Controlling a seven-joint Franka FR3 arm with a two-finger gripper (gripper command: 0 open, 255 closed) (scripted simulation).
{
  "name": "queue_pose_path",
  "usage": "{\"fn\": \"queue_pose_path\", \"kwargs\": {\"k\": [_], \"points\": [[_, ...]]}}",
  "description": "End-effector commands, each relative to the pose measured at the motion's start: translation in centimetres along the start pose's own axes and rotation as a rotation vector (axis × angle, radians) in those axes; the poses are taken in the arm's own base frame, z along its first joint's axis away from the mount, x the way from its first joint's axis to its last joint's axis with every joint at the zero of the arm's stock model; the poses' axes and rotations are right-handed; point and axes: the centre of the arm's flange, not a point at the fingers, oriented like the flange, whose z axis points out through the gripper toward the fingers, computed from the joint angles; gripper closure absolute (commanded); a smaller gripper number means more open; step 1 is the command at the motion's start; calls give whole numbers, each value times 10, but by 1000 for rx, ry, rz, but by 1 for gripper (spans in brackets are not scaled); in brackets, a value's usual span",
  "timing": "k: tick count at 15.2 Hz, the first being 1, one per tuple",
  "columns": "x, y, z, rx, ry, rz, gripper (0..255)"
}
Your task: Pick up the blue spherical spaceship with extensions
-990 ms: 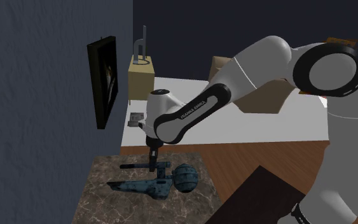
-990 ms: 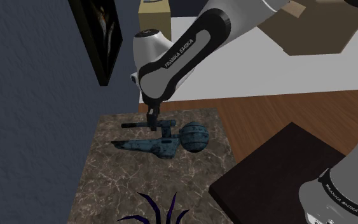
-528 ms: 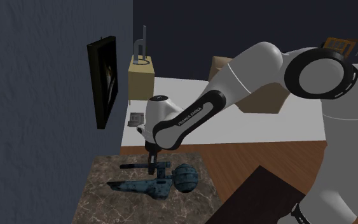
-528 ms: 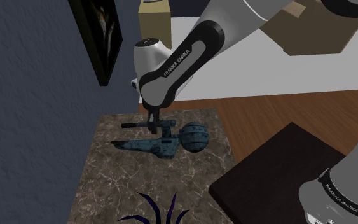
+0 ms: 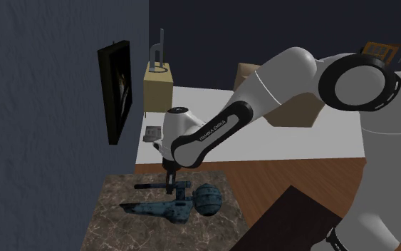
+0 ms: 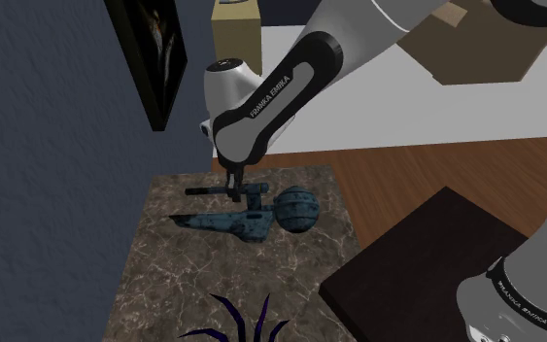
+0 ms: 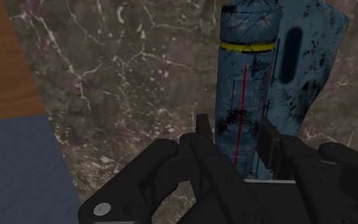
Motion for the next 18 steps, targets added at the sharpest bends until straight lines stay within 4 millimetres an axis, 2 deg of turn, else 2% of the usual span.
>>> {"fn": "queue_pose_path", "kwargs": {"k": [1, 16, 18], "points": [[0, 0, 0, 0, -1, 0, 255], [2, -2, -79, 0, -1, 0, 255], [2, -3, -79, 0, -1, 0, 255]]}}
